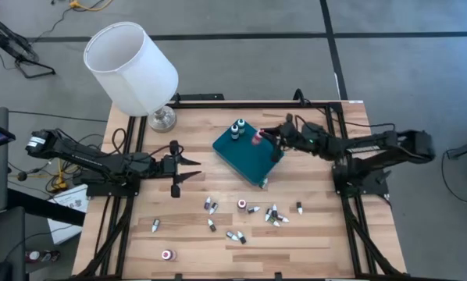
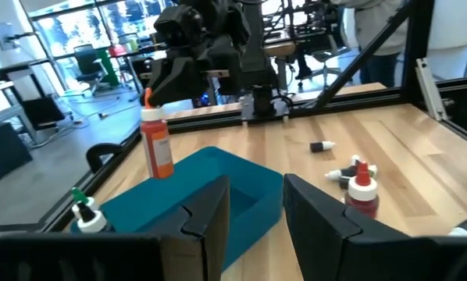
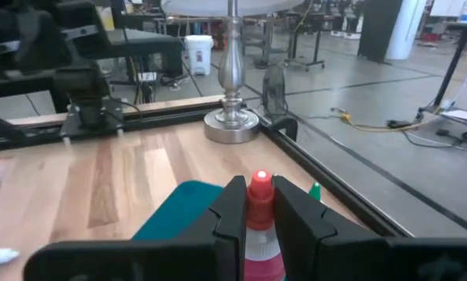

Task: Pick & Place food coloring
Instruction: Put the large orange food coloring bottle into the blue bin

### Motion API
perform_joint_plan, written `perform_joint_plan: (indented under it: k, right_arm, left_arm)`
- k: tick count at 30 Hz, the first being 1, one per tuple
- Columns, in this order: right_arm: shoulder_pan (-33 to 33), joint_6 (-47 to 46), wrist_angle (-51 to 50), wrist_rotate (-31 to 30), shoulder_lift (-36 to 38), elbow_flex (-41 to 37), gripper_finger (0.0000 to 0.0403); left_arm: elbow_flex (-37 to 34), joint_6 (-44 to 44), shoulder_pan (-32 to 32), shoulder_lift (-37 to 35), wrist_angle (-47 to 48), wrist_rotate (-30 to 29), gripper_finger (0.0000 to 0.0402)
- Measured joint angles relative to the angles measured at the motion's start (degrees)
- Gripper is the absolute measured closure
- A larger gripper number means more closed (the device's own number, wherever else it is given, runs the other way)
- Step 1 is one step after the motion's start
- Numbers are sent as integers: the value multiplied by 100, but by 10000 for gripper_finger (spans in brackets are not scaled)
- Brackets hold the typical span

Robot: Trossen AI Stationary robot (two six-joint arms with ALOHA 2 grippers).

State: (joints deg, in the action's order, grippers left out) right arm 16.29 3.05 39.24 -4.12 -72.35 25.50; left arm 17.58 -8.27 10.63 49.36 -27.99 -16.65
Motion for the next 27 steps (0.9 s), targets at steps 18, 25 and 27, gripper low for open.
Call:
perform_joint_plan:
  k: [18,25,27]
  right_arm:
    - [939,155,-19,578,-1847,1012,359]
    - [969,200,-24,592,-2146,1155,359]
    - [969,202,-24,592,-2230,1211,359]
  left_arm:
    - [0,-130,-285,0,4,-74,285]
    - [0,-181,-396,0,4,-71,285]
    - [0,-184,-400,0,6,-74,285]
